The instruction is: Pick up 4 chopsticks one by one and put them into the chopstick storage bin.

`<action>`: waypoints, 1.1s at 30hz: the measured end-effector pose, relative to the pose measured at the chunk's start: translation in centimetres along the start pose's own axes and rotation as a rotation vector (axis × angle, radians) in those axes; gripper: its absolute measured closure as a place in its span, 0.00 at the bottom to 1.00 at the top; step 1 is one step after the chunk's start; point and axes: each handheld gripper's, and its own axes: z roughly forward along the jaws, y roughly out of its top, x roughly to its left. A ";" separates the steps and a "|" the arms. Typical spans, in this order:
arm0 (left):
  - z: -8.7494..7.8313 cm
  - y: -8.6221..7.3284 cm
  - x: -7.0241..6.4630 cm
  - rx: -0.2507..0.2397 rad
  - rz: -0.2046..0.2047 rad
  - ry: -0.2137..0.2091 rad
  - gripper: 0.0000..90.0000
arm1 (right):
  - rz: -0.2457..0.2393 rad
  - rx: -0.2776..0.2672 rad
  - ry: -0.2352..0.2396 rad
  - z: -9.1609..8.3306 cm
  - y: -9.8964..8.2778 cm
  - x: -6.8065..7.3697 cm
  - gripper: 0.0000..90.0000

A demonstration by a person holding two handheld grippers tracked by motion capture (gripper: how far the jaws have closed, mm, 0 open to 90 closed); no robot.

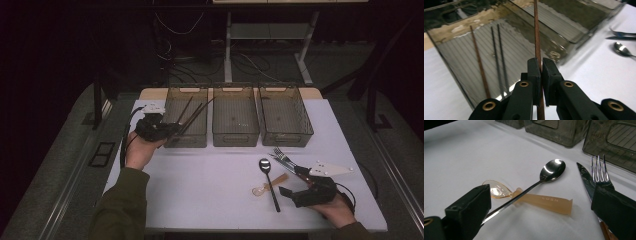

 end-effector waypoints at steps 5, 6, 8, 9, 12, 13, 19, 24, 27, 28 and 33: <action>1.0 1.0 0.9 0.008 -0.028 0.046 0.95 | 0.000 0.000 0.002 0.0 0.0 0.0 0.03; 1.2 1.2 1.1 0.009 -0.035 0.055 0.95 | 0.001 -0.003 0.001 0.0 0.0 0.0 0.03; 1.7 1.5 1.5 0.003 -0.052 0.069 0.95 | 0.001 -0.004 0.002 -0.1 0.0 0.0 0.03; 1.9 1.7 1.7 0.009 -0.051 0.080 0.95 | 0.002 -0.004 0.002 -0.1 0.0 0.0 0.03; 2.6 1.9 2.4 0.008 -0.079 0.105 0.95 | 0.000 -0.004 0.004 0.0 0.0 0.0 0.03; 2.9 1.9 2.6 0.000 -0.094 0.111 0.95 | 0.001 -0.004 0.004 0.0 0.0 0.0 0.03; 4.4 1.9 3.6 0.009 -0.141 0.162 0.95 | 0.000 -0.004 0.005 -0.1 0.0 0.1 0.03; 5.3 1.3 4.5 0.035 -0.182 0.193 0.95 | -0.004 -0.008 0.009 -0.1 0.0 0.0 0.03; 5.8 1.1 4.8 0.055 -0.189 0.201 0.95 | -0.005 -0.007 0.011 -0.1 0.0 0.0 0.03; 5.9 1.0 4.8 0.057 -0.194 0.200 0.95 | -0.005 -0.007 0.011 -0.1 0.0 0.0 0.03; 6.5 0.9 4.7 0.078 -0.197 0.198 0.94 | -0.008 -0.008 0.011 -0.1 0.0 0.1 0.03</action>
